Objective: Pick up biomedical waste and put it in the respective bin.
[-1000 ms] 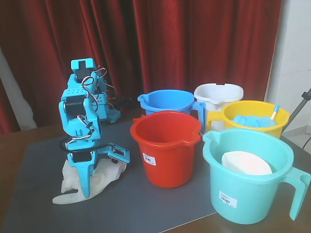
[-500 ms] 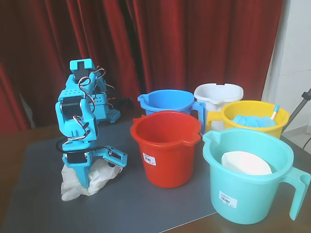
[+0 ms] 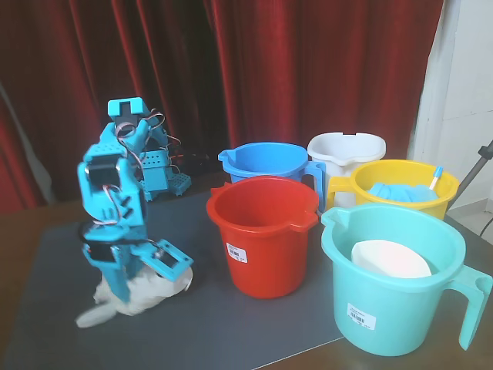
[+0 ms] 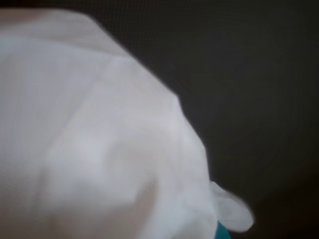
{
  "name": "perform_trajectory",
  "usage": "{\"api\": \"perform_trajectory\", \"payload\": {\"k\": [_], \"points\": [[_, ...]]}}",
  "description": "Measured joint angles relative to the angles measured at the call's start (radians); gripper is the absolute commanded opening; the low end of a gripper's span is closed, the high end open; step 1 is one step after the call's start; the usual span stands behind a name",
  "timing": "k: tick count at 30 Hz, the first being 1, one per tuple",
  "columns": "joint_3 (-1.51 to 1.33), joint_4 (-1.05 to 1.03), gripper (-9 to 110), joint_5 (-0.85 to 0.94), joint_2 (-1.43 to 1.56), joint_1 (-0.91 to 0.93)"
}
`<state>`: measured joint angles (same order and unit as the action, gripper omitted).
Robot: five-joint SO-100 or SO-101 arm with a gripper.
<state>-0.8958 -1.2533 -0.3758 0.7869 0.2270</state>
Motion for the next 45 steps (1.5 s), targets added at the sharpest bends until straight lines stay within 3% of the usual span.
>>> {"api": "perform_trajectory", "payload": {"k": [9, 15, 25, 32, 35, 45], "points": [[0.364, -0.321, 0, -0.158, 0.066, 0.006], [0.569, -0.348, 0, -0.193, 0.071, -0.066], [0.891, -0.351, 0, -0.508, 0.075, -0.213], [0.937, -0.351, 0, -0.681, 0.081, -0.370], [0.937, -0.351, 0, -0.834, 0.081, -0.477], [0.937, -0.351, 0, -1.005, 0.081, -0.649]]}}
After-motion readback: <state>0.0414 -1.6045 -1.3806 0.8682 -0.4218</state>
